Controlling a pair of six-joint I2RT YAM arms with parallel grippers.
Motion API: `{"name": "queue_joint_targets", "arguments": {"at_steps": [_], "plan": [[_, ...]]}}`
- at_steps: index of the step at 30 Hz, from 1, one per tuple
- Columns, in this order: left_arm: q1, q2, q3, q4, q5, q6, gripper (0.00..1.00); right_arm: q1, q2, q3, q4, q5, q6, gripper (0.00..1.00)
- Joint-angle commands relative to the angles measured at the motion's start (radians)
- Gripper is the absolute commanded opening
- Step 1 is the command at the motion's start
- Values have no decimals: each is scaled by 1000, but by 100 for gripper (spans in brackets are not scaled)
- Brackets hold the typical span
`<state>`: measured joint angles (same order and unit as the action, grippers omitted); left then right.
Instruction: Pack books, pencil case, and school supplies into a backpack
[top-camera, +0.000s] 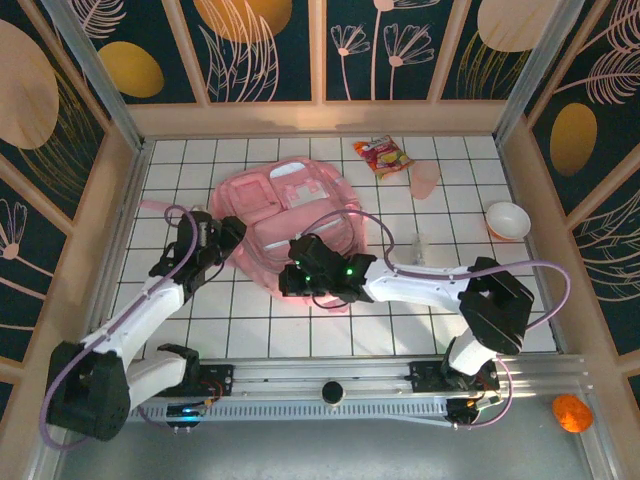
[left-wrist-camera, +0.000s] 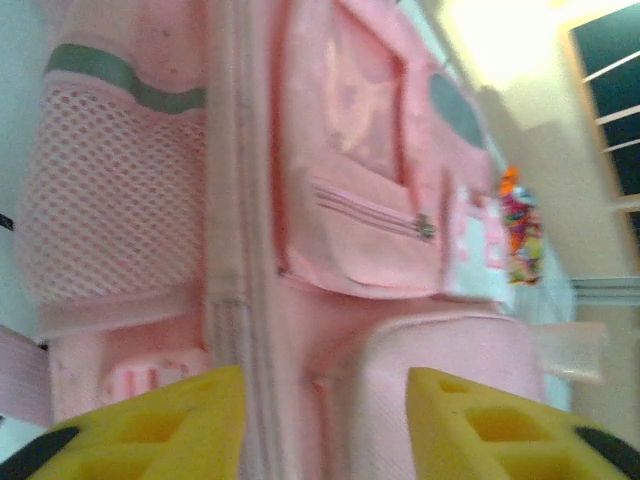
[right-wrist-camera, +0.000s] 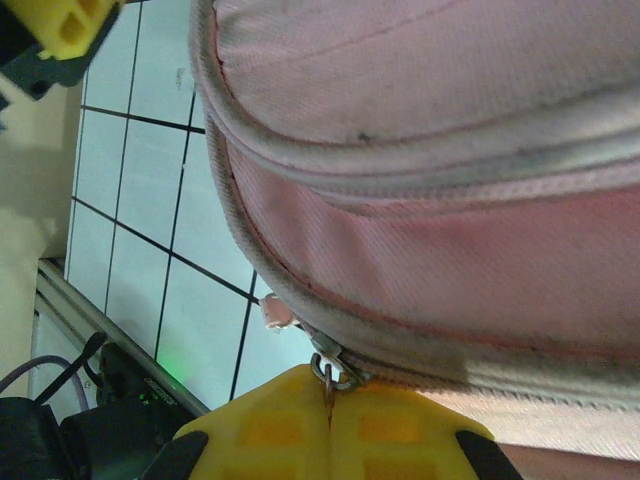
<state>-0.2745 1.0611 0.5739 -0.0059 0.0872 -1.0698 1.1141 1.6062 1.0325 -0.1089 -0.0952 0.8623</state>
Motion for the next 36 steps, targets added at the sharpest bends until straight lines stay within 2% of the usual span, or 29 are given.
{"name": "queue_joint_targets", "arguments": {"at_steps": [1,6,10,18,19,21,24,25,27,31,36], "plan": [[-1,-129,-27,-47,84,-55,51,-12,25,55,39,-41,-22,0],[-2,-243,-112,-116,178,-135,55,-14,79,109,56,-69,-23,0],[-7,-218,-139,-122,235,-148,57,-10,115,136,69,-81,-18,0],[-40,-159,-179,-52,252,-185,55,2,171,197,59,-89,-22,0],[-45,-146,-186,-36,251,-192,53,5,174,204,57,-89,-25,0],[-52,-111,-188,-17,245,-192,41,5,182,217,52,-90,-30,0],[-52,-72,-155,-52,198,-145,13,4,174,221,23,-81,-44,0],[-52,-62,-133,-80,165,-115,1,3,164,217,0,-71,-52,0],[-51,-45,-106,-124,116,-65,0,-7,136,204,-57,-56,-71,0],[-33,2,-81,-156,102,-6,0,-39,55,134,-184,-26,-110,0],[-17,10,-11,-228,-1,94,0,-135,-65,19,-289,-9,-173,0]]}}
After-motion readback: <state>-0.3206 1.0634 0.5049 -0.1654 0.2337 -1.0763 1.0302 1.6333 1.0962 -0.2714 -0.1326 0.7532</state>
